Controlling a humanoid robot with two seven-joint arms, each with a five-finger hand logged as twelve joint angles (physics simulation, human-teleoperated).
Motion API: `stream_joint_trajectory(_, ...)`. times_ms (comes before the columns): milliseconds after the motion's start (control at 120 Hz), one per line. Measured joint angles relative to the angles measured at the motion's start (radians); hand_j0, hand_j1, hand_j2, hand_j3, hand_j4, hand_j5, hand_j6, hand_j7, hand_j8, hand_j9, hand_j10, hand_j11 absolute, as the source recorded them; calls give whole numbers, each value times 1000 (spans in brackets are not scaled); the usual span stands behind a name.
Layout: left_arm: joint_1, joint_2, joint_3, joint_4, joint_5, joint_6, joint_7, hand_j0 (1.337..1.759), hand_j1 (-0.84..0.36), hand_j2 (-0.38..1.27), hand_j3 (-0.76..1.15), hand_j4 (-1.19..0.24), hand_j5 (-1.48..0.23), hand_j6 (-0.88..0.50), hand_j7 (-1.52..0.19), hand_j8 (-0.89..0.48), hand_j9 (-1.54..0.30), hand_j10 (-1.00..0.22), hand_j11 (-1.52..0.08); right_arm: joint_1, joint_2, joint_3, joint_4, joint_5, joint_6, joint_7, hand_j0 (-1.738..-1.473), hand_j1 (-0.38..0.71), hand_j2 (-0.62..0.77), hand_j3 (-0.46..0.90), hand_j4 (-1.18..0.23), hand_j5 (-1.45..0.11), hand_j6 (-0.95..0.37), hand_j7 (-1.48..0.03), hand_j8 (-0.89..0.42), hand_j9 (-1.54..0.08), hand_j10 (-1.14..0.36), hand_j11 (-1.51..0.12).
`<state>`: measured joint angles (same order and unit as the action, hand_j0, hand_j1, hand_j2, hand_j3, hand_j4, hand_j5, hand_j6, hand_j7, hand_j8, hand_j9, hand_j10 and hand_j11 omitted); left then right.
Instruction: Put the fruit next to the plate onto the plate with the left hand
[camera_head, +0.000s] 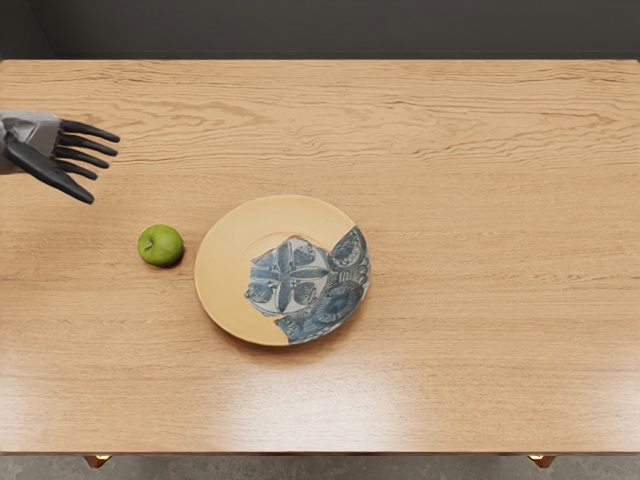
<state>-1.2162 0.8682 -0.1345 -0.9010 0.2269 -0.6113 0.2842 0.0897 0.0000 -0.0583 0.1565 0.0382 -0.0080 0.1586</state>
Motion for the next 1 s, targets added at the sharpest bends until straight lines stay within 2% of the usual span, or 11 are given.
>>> stream_joint_trajectory(108,-1,-2,0,1,4,0,6,1658,57,50,0,-246,-318,-246,-318,-246,-318,-245,-318,2,0,1,0,1,0,1,-1658,-323,-4,0,-22,-29,-23,-29,-22,-29,-22,-29)
stream_joint_trajectory(183,-9,-41,0,28,8,0,12,1658,56,50,0,-246,-319,-246,-318,-246,-318,-246,-318,4,0,1,1,1,0,1,-1658,-323,-4,0,-22,-29,-22,-29,-22,-29,-22,-29)
stream_joint_trajectory(300,-47,-39,0,26,60,0,82,1658,51,51,0,-251,-324,-251,-324,-251,-324,-250,-324,7,0,1,2,2,0,1,-1658,-323,-4,0,-22,-29,-22,-29,-22,-29,-22,-29)
stream_joint_trajectory(333,-58,-32,0,-1,93,0,99,1658,49,51,0,-252,-326,-252,-326,-252,-326,-252,-326,8,0,1,2,2,0,1,-1658,-323,-4,0,-22,-29,-23,-29,-22,-29,-22,-29)
stream_joint_trajectory(483,-126,-27,37,-106,203,0,222,1658,14,57,0,-282,-365,-282,-365,-282,-365,-282,-365,12,0,2,2,2,0,1,-1658,-323,-4,0,-22,-29,-23,-29,-22,-29,-22,-29)
stream_joint_trajectory(575,-192,-28,116,-158,260,0,269,1658,-4,60,0,-297,-384,-297,-384,-297,-384,-296,-384,13,0,2,2,2,0,1,-1658,-323,-4,0,-22,-29,-22,-29,-22,-29,-22,-29)
stream_joint_trajectory(667,-208,-7,162,-214,286,0,295,1658,-15,62,0,-307,-397,-307,-397,-307,-396,-307,-396,14,0,2,3,2,0,1,-1658,-323,-4,0,-22,-29,-23,-29,-22,-29,-22,-29)
stream_joint_trajectory(800,-290,119,193,-378,299,55,318,1658,-42,67,0,-330,-426,-330,-426,-330,-426,-329,-426,16,0,2,3,2,0,1,-1658,-323,-4,0,-22,-29,-23,-29,-22,-29,-22,-29)
stream_joint_trajectory(892,-302,124,201,-467,302,147,323,1658,-73,72,0,-356,-460,-356,-460,-356,-459,-356,-459,19,0,2,3,2,0,1,-1658,-323,-4,0,-22,-29,-23,-29,-22,-29,-22,-29)
stream_joint_trajectory(1000,-313,116,207,-512,303,223,325,1658,-119,80,0,-395,-510,-395,-510,-395,-509,-394,-509,20,0,2,3,2,0,1,-1658,-323,-4,0,-22,-29,-23,-29,-22,-29,-22,-29)
